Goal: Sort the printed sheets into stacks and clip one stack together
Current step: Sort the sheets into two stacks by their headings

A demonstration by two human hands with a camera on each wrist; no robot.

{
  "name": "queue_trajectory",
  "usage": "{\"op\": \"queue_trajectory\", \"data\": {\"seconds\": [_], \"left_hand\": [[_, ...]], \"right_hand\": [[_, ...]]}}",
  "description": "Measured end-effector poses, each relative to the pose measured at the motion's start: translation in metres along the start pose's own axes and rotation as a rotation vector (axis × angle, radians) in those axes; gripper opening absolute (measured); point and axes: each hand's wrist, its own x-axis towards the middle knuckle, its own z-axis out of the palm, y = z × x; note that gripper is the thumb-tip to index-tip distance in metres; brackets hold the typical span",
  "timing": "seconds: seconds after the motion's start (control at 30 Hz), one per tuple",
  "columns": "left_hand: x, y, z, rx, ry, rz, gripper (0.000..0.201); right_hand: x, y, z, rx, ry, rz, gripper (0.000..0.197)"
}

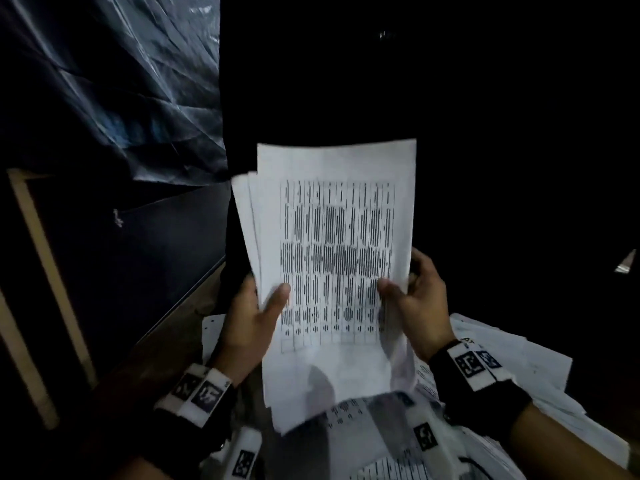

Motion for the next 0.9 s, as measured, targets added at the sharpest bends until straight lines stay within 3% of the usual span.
{"op": "queue_trajectory", "data": {"seconds": [0.1, 0.2, 0.37, 0.5, 0.57, 0.7, 0.77, 0.83, 0.9], "left_hand": [[0.010, 0.003, 0.002, 0.138, 0.113, 0.128, 0.046], [0.001, -0.014, -0.001, 0.004, 0.056, 0.020, 0.056], [-0.022, -0.043, 0.001, -0.087, 0.060, -0.191, 0.029], [-0.017, -0.036, -0.001, -0.084, 0.085, -0.184, 0.044], [-0.016, -0.033, 0.002, -0.035, 0.079, -0.165, 0.042], [-0.015, -0.037, 0.005, 0.090, 0.111, -0.142, 0.013], [-0.009, -0.037, -0.006, 0.093, 0.203, -0.140, 0.013], [-0.004, -0.033, -0.024, 0.109, 0.279, -0.132, 0.017], [-0.002, -0.032, -0.046, 0.124, 0.334, -0.116, 0.023]], "right_hand": [[0.000, -0.012, 0.005, 0.031, -0.019, -0.060, 0.052], [-0.009, -0.005, 0.006, -0.072, -0.080, -0.128, 0.053], [-0.031, 0.023, 0.010, -0.064, -0.209, -0.009, 0.053], [-0.025, 0.023, 0.014, -0.044, -0.175, 0.001, 0.045], [-0.022, 0.022, 0.017, -0.061, -0.184, 0.009, 0.042], [-0.019, 0.038, 0.018, -0.393, -0.419, 0.124, 0.051], [-0.010, 0.052, 0.004, -0.611, -0.567, 0.168, 0.034], [0.006, 0.075, -0.026, -0.798, -0.580, 0.249, 0.035], [0.022, 0.096, -0.063, -0.950, -0.490, 0.345, 0.042]]}}
